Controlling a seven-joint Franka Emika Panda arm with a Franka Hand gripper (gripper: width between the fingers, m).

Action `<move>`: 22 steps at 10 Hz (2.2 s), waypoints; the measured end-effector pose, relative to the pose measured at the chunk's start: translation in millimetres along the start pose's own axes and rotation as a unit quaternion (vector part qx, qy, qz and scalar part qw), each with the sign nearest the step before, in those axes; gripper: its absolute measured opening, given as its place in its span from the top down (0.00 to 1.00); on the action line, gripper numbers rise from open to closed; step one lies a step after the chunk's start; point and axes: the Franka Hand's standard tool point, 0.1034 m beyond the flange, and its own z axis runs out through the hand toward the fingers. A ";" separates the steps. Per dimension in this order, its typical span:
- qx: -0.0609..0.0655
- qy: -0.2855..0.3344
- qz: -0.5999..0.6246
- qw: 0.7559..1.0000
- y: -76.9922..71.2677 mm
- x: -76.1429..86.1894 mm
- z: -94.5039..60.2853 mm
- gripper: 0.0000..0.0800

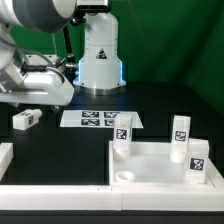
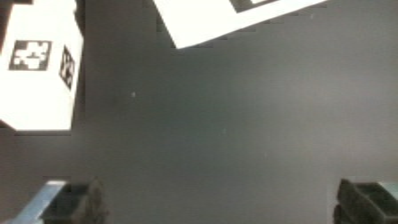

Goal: Assemble square table

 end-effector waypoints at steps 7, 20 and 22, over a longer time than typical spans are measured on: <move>0.003 -0.057 -0.032 0.998 77.5 -13.2 29.1 0.19; 0.005 -0.110 0.015 0.994 94.2 -13.7 81.6 0.64; 0.005 -0.110 0.015 0.994 94.2 -13.7 81.6 0.64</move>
Offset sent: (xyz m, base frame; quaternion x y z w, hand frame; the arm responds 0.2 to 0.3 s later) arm -0.0724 -0.0739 -0.0050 -0.0167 -0.0535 -0.0783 0.9954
